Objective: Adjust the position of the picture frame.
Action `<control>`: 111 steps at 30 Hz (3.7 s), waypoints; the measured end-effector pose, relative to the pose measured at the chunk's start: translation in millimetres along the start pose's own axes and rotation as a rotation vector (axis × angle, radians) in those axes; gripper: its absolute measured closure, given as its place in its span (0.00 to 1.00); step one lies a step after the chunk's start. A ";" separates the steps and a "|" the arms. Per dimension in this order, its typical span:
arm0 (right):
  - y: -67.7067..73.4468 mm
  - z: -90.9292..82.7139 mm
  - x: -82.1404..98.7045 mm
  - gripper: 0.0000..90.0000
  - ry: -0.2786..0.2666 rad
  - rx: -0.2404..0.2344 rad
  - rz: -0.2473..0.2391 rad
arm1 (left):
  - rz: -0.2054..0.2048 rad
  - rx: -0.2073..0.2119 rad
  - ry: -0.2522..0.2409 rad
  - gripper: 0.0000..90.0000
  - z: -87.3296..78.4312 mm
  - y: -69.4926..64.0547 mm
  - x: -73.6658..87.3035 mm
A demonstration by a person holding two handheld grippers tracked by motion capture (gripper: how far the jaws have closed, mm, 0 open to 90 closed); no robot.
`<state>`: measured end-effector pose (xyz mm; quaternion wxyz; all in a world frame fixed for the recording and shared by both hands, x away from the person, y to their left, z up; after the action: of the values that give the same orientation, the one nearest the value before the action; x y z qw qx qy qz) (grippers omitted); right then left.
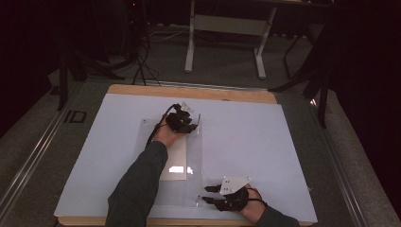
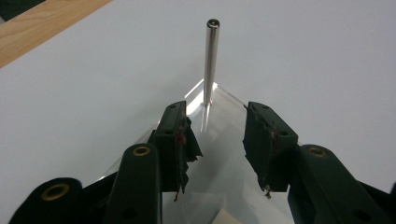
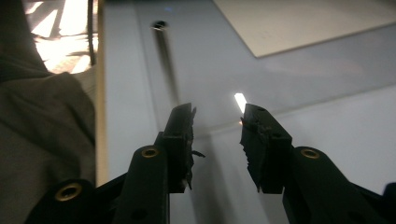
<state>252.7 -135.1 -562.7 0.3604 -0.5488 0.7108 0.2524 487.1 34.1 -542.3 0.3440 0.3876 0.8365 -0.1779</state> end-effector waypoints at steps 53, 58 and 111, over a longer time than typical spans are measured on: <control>6.2 0.2 -17.8 0.95 -0.120 0.030 0.100 | -0.006 -0.159 0.070 0.94 39.3 20.2 -30.6; -3.1 -9.7 -19.6 0.94 -0.150 0.079 0.130 | -0.047 -0.198 0.072 0.94 20.5 36.9 -24.1; -236.3 -8.3 -2.4 0.91 -0.016 0.443 0.562 | -0.206 -0.212 0.070 0.95 -68.8 59.3 79.2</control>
<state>478.4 -203.7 -547.1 0.3926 -0.2385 0.8686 0.1858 466.0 152.4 -552.5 0.3335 0.2673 0.8975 -0.1093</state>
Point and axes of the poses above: each handheld gripper's, and its own axes: z roughly forward along the jaws, x roughly out of its underside, y roughly to its left, the point moved 5 cm from there along z, roughly forward along the jaws, and after that the axes turned 3 degrees about x, right-handed, at the moved point
